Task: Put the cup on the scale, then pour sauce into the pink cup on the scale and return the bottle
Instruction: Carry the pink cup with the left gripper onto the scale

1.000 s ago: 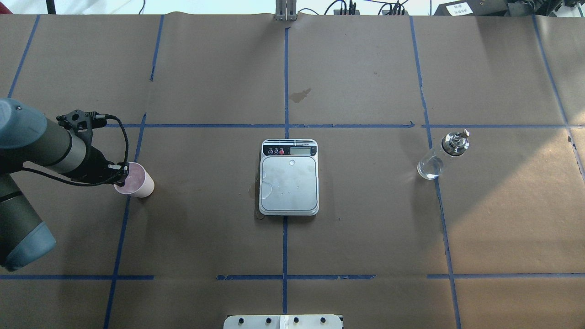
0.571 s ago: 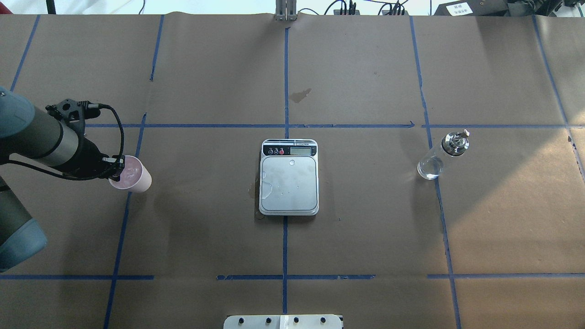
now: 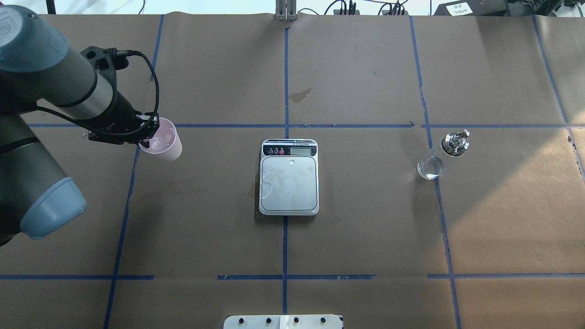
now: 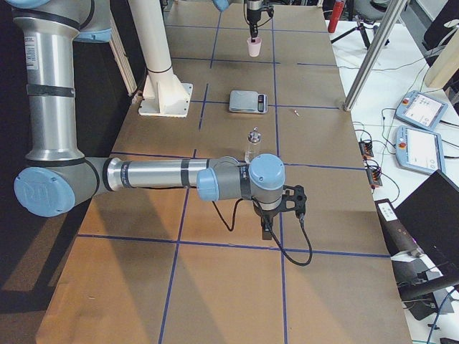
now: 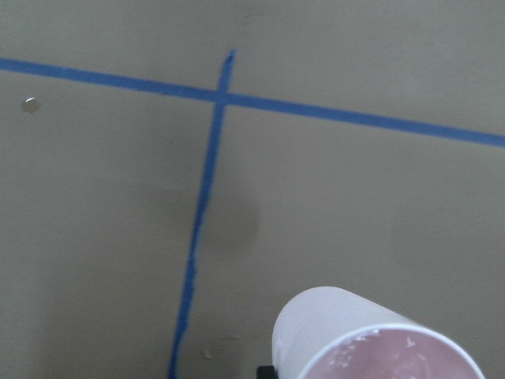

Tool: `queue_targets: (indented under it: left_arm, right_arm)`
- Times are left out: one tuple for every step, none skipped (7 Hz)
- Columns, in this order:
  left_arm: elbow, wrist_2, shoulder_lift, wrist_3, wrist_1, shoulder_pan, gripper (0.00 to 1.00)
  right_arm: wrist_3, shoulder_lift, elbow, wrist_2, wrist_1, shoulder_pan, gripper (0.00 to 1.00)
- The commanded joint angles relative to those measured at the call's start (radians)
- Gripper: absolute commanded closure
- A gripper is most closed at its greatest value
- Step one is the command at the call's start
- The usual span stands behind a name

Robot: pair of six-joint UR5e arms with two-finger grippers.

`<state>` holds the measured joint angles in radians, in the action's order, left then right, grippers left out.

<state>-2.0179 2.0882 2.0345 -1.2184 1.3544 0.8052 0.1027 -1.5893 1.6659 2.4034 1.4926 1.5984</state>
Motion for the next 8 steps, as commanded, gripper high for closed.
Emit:
queue_targets:
  left_arm:
    - [0.077, 0.007, 0.142, -0.155, -0.035, -0.033, 1.0]
    - [0.106, 0.035, 0.185, -0.205, -0.032, -0.065, 1.0]
    - [0.157, 0.039, 0.247, -0.283, -0.029, -0.105, 1.0]
    - [0.209, 0.038, 0.304, -0.34, -0.026, -0.16, 1.0]
    - [0.272, 0.03, 0.363, -0.392, -0.003, -0.202, 1.0]
    - [0.324, 0.029, 0.377, -0.43, 0.058, -0.213, 1.0]
    - [0.364, 0.003, 0.391, -0.446, 0.081, -0.224, 1.0]
    - [0.389, -0.031, 0.395, -0.446, 0.083, -0.253, 1.0]
  right_arm:
    - [0.002, 0.0, -0.002, -0.001, 0.0, 0.0, 0.0]
    - [0.002, 0.0, 0.0, 0.0, 0.0, 0.0, 0.0]
    - [0.002, -0.001, 0.0, 0.0, 0.0, 0.0, 0.0]
    - [0.002, -0.001, 0.0, 0.002, 0.0, 0.0, 0.0]
    - [0.002, -0.003, 0.0, 0.003, 0.0, 0.0, 0.0]
    - [0.002, -0.003, 0.0, 0.003, 0.001, 0.0, 0.0]
    - [0.003, -0.003, 0.0, 0.006, 0.001, 0.0, 0.0]
    - [0.003, -0.003, 0.0, 0.016, 0.001, 0.0, 0.0]
